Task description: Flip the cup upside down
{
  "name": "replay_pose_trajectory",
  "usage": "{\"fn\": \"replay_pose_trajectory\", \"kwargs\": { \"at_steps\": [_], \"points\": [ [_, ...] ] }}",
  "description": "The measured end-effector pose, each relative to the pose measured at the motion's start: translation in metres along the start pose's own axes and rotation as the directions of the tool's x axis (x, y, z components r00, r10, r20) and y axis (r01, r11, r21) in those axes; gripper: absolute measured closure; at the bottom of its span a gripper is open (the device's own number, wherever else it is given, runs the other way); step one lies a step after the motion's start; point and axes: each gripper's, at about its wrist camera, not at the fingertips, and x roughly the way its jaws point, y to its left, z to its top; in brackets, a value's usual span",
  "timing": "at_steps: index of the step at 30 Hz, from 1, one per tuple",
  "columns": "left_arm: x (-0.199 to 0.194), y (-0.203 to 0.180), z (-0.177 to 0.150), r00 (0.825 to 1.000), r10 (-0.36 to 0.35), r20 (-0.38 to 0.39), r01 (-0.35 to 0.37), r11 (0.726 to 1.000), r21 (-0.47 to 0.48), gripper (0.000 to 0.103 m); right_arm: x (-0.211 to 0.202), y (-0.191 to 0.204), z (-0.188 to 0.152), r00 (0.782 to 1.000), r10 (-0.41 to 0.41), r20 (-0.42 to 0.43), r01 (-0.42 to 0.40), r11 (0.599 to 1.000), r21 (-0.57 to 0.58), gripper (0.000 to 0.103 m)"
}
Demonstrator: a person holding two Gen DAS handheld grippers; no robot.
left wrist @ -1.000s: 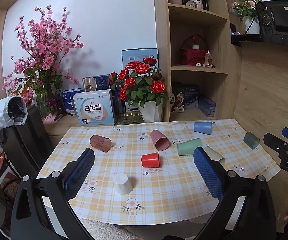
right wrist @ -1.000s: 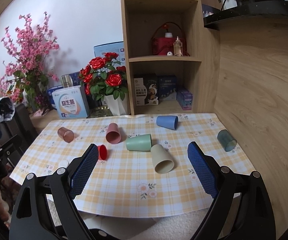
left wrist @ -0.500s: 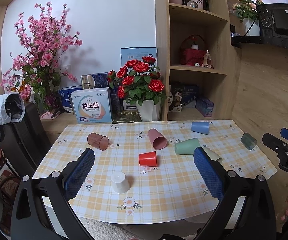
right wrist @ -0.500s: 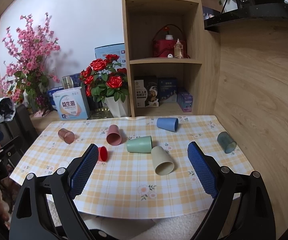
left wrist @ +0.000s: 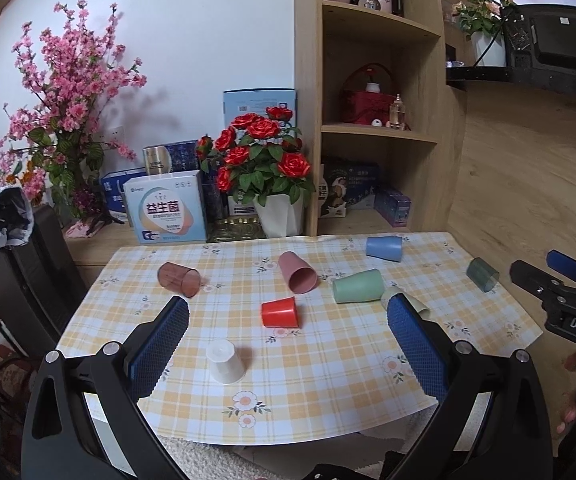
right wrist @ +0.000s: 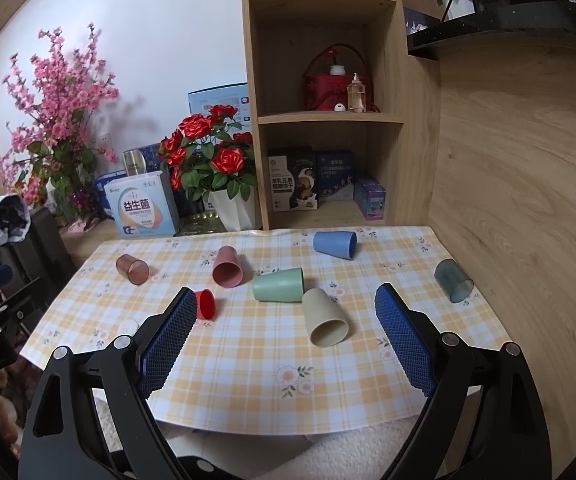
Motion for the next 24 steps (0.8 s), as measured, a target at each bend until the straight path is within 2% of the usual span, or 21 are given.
{"fn": "replay_pose_trajectory", "kwargs": {
  "at_steps": [6,12,24],
  "points": [
    [0.001,-0.002,-0.002,1.000,-0.006,-0.002,0.006,1.000,-0.003,0.006,0.000,0.000,0.001,1.000,0.004,0.000,-0.004,1.000,0.000,0.016],
    [0.002,0.000,-0.004,0.999,0.052,-0.010,-0.053,0.999,-0.008,0.006,-0.001,0.001,0.000,1.000,0.003,-0.001,-0.003,1.000,0.000,0.016],
    [-0.001,0.006,-0.004,0.998,0.054,0.009,-0.054,0.998,-0.037,0.006,0.000,0.002,-0.003,1.000,0.002,-0.006,-0.002,1.000,-0.002,0.016]
  ]
}}
